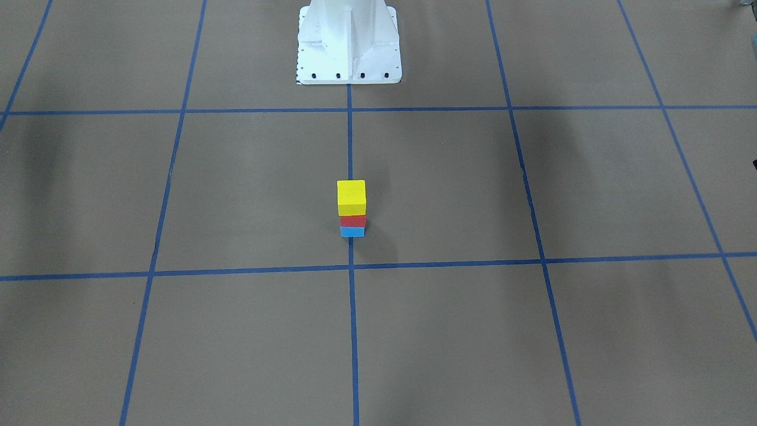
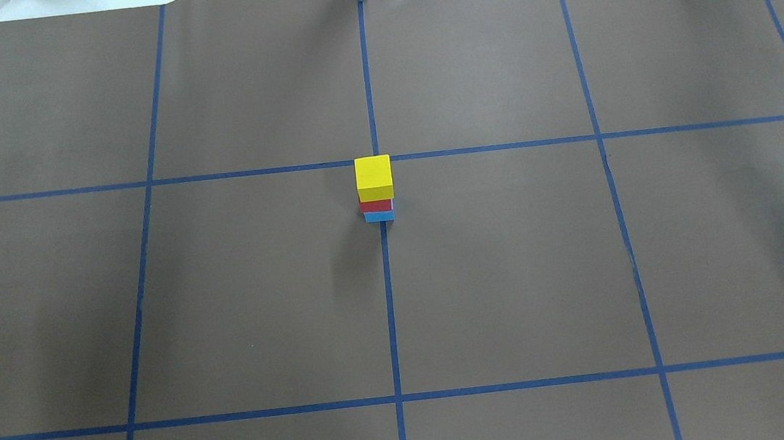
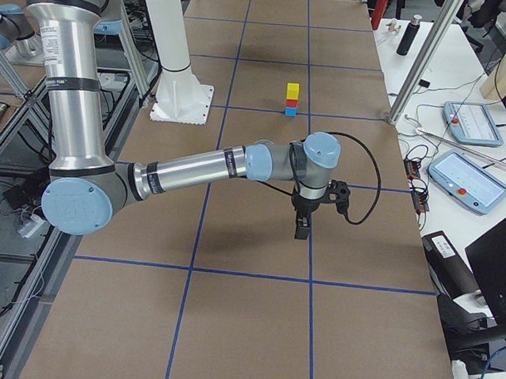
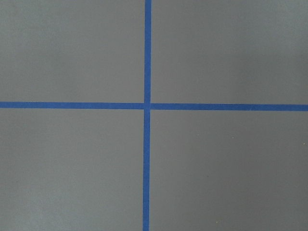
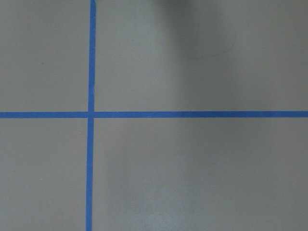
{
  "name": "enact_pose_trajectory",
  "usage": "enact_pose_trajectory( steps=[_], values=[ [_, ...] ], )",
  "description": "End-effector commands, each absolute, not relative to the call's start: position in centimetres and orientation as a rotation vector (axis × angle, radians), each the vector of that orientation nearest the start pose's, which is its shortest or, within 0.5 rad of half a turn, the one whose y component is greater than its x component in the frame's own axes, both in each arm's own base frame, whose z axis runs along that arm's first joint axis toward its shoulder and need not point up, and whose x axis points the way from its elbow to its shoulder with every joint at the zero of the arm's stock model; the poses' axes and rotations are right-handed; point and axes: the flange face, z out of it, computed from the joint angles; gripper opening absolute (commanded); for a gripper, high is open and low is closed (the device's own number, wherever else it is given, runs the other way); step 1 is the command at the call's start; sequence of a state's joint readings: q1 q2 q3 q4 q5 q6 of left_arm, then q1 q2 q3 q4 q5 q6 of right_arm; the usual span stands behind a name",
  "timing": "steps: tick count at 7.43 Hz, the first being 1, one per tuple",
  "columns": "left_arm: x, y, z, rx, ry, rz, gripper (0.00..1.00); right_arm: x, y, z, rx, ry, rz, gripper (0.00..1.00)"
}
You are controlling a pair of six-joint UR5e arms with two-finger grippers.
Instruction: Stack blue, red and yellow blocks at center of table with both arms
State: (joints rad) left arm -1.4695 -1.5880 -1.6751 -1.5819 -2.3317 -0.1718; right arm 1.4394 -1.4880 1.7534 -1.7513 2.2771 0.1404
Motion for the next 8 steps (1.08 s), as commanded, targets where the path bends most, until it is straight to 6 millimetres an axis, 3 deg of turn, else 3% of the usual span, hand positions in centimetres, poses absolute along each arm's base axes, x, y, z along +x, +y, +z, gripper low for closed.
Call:
enact_pose_trajectory(
  steps=[1,8],
  values=[
    [-1.32,-50.96,59.52,0.028,0.771,-0.014,0.99,0.21,-52.02,55.56,-0.023,-0.705,-0.022,0.99],
    [-1.67,-50.67,59.93,0.014,0.768,-0.044,1.0,0.14,-51.71,56.08,-0.037,-0.719,-0.017,0.99]
  ],
)
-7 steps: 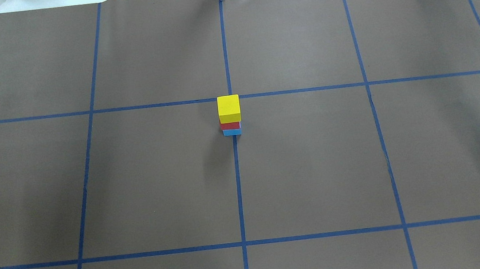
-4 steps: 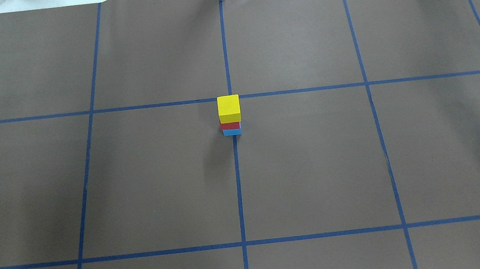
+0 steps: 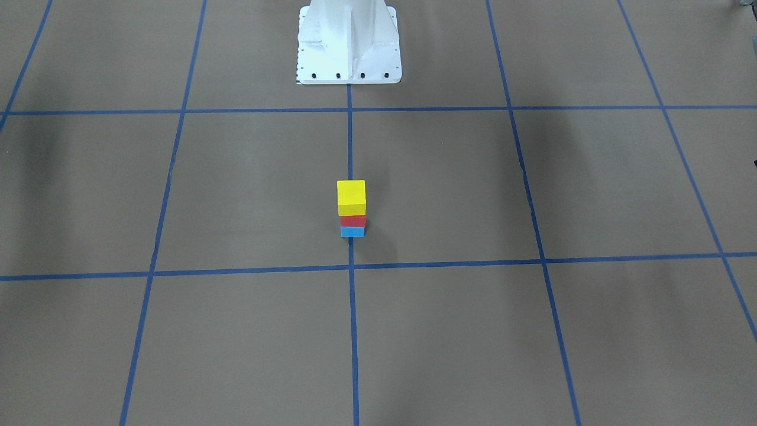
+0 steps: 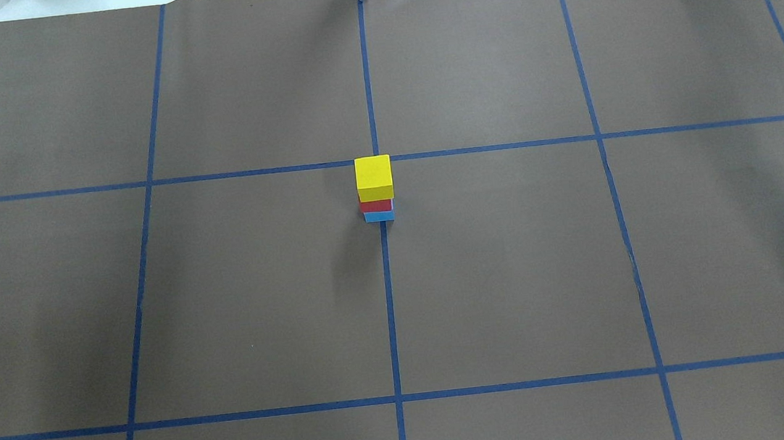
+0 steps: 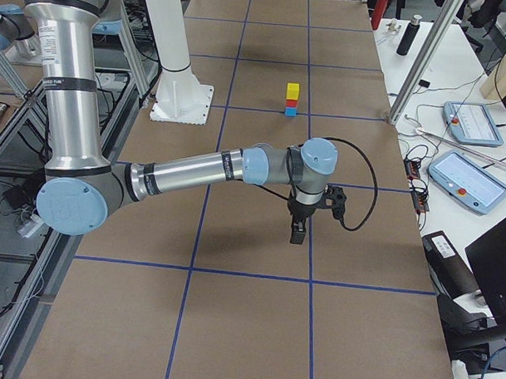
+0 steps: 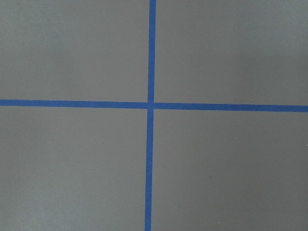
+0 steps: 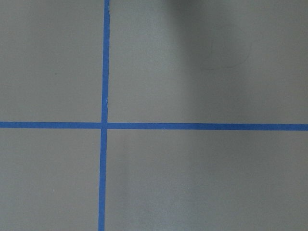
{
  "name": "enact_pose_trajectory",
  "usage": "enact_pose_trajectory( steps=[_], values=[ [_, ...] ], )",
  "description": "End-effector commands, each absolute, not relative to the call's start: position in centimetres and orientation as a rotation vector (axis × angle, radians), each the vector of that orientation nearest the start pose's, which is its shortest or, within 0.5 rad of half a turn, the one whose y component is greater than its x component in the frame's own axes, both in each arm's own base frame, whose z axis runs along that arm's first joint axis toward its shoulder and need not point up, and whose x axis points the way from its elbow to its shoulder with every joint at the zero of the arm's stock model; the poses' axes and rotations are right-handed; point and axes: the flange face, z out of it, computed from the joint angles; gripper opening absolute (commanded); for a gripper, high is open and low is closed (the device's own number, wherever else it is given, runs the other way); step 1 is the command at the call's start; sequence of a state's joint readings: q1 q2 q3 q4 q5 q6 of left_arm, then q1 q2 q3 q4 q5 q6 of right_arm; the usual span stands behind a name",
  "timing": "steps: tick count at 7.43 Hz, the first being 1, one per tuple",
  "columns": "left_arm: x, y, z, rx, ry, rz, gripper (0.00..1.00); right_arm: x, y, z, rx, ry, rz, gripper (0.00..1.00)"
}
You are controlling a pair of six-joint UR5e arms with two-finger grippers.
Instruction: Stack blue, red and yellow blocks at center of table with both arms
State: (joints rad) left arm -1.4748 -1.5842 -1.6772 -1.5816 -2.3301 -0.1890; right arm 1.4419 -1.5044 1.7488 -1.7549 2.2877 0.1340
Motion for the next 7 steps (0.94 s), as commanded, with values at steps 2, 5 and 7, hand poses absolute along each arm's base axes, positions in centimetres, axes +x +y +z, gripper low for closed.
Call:
enact_pose_trajectory(
  steps=[2,5,7],
  values=[
    [-1.8,-50.7,59.8,0.018,0.768,-0.044,1.0,0.1,-51.7,56.1,-0.038,-0.719,-0.016,0.99],
    [-3.4,-48.3,60.8,0.016,0.768,-0.067,1.0,0.1,-51.7,56.1,-0.038,-0.719,-0.016,0.99],
    [-3.5,-47.7,60.5,0.021,0.768,-0.067,1.0,0.1,-51.7,56.1,-0.039,-0.719,-0.015,0.99]
  ],
)
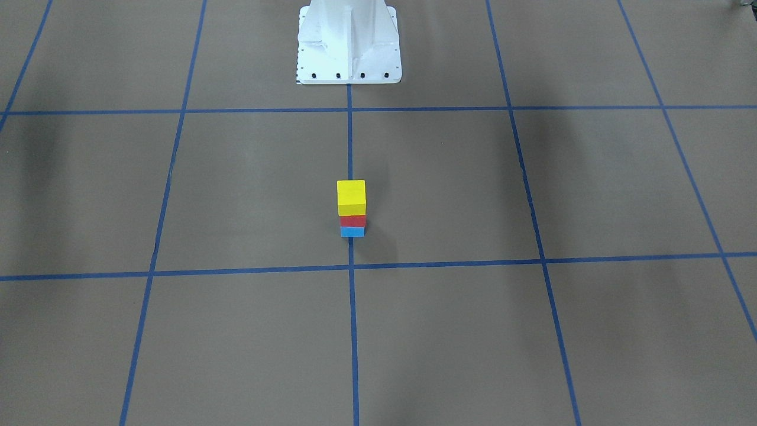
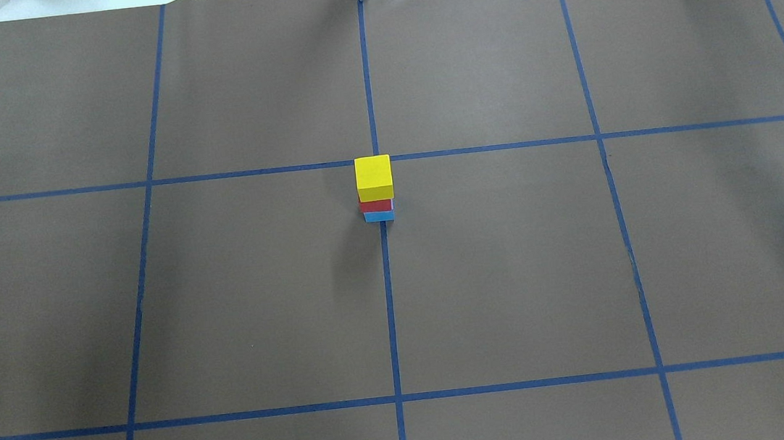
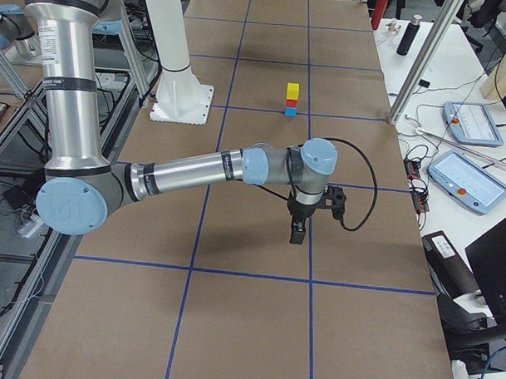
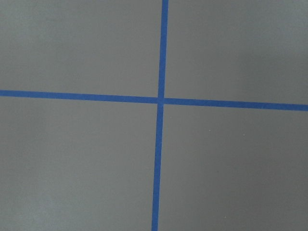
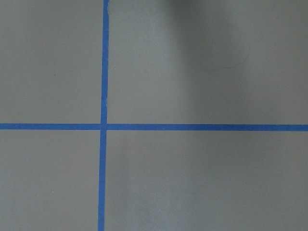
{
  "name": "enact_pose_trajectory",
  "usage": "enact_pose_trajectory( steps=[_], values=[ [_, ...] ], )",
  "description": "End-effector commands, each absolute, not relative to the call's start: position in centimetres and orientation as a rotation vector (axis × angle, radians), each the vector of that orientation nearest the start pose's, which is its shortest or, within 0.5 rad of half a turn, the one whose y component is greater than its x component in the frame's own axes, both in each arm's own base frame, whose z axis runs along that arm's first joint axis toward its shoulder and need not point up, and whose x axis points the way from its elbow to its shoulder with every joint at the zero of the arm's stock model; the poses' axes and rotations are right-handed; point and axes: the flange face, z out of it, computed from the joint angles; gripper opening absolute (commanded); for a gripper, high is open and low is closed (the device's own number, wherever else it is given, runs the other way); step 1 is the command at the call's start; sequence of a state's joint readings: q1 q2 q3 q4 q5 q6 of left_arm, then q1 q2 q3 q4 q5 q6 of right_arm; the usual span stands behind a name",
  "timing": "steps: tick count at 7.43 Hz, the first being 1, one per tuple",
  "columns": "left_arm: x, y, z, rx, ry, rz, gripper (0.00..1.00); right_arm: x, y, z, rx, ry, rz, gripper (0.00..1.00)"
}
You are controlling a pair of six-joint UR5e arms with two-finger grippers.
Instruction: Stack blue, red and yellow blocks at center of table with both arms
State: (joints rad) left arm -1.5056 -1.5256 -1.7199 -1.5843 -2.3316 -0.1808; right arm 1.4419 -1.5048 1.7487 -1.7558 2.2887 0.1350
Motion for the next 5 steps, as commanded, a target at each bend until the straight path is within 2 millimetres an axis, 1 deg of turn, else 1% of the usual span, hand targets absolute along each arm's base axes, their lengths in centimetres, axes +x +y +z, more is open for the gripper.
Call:
enact_pose_trajectory(
  steps=[1,2,5],
  values=[
    [-3.63,-47.39,60.65,0.019,0.768,-0.071,1.0,0.14,-51.64,56.17,-0.041,-0.719,-0.015,0.99],
    [-3.64,-47.27,60.34,0.023,0.769,-0.071,1.0,0.14,-51.64,56.17,-0.041,-0.719,-0.015,0.99],
    [-3.64,-47.27,60.26,0.023,0.769,-0.075,1.0,0.14,-51.7,56.09,-0.039,-0.719,-0.015,0.99]
  ],
)
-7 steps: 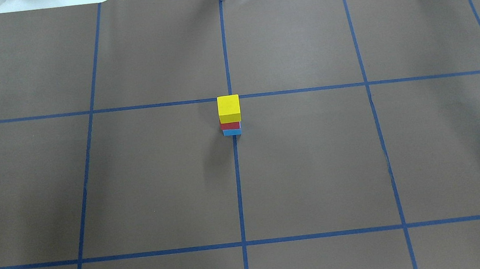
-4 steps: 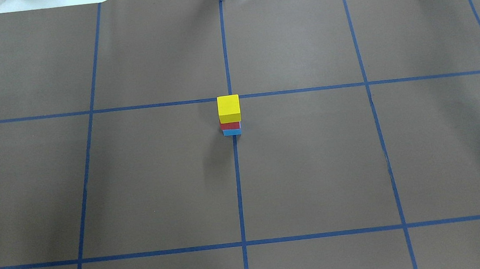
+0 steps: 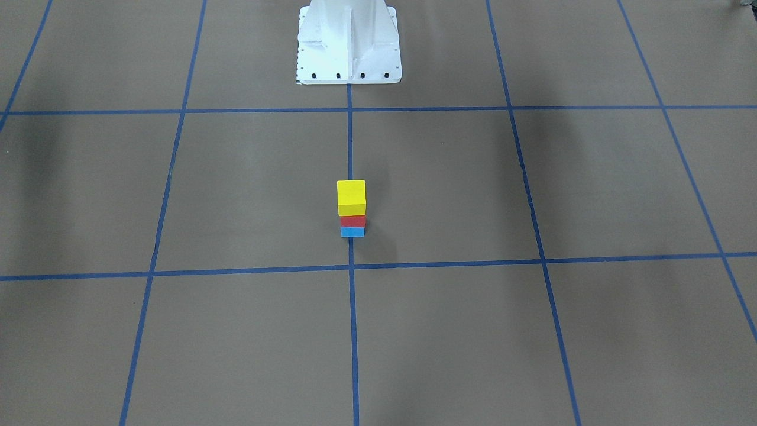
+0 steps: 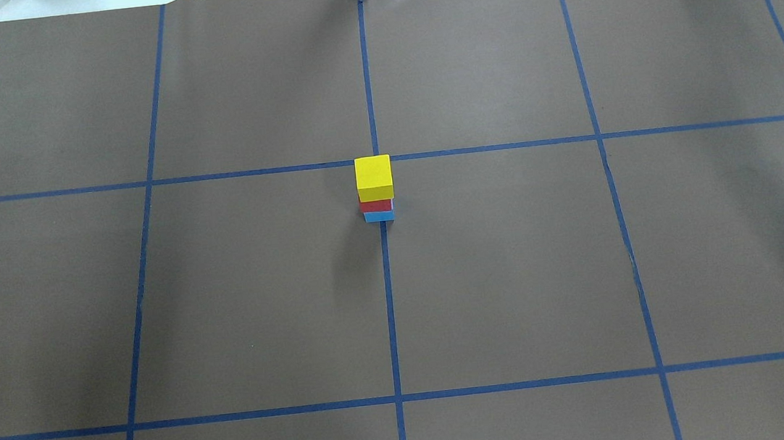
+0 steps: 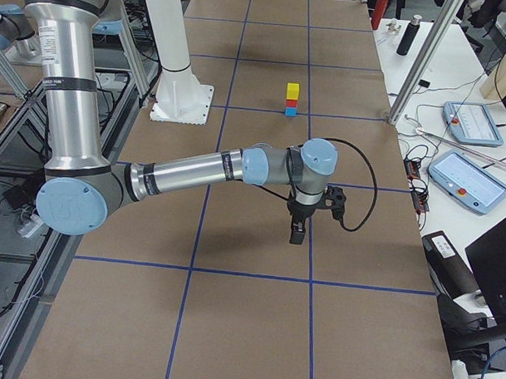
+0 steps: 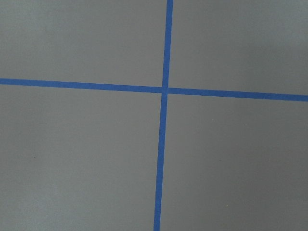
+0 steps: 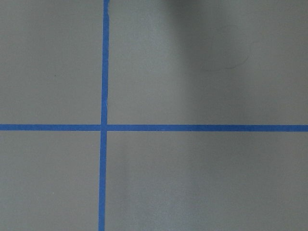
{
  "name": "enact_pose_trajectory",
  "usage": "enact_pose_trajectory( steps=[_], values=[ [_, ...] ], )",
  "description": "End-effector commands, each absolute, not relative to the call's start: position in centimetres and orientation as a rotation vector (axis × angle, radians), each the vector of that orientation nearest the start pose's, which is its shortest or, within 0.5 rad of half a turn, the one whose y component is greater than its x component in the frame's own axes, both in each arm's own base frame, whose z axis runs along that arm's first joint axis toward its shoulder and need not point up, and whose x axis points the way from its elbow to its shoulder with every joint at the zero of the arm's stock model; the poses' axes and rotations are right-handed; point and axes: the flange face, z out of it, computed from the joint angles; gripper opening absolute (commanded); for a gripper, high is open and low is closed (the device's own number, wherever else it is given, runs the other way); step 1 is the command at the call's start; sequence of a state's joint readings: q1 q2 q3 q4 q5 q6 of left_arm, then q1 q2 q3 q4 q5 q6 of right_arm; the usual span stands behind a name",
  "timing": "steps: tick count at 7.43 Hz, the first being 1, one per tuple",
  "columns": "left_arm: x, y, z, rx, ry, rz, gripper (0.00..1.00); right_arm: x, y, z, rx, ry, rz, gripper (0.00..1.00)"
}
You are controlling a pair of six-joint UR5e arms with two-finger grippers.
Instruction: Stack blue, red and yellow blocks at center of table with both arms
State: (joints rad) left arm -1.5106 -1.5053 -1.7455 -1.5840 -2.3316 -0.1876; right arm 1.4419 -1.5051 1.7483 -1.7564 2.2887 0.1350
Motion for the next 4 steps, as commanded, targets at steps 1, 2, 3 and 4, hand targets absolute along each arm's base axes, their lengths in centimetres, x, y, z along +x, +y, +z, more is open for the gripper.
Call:
enact_pose_trajectory(
  steps=[1,2,3,4],
  values=[
    [-3.64,-47.26,60.27,0.022,0.769,-0.076,1.0,0.14,-51.69,56.02,-0.038,-0.719,-0.016,0.99],
    [-3.64,-47.26,60.27,0.022,0.769,-0.076,1.0,0.14,-51.63,56.1,-0.039,-0.719,-0.015,0.99],
    [-3.64,-47.27,60.26,0.023,0.769,-0.075,1.0,0.22,-51.63,56.03,-0.037,-0.719,-0.014,0.99],
    [-3.57,-47.26,60.35,0.02,0.768,-0.075,1.0,0.39,-51.64,56.02,-0.034,-0.718,-0.012,0.99]
  ],
)
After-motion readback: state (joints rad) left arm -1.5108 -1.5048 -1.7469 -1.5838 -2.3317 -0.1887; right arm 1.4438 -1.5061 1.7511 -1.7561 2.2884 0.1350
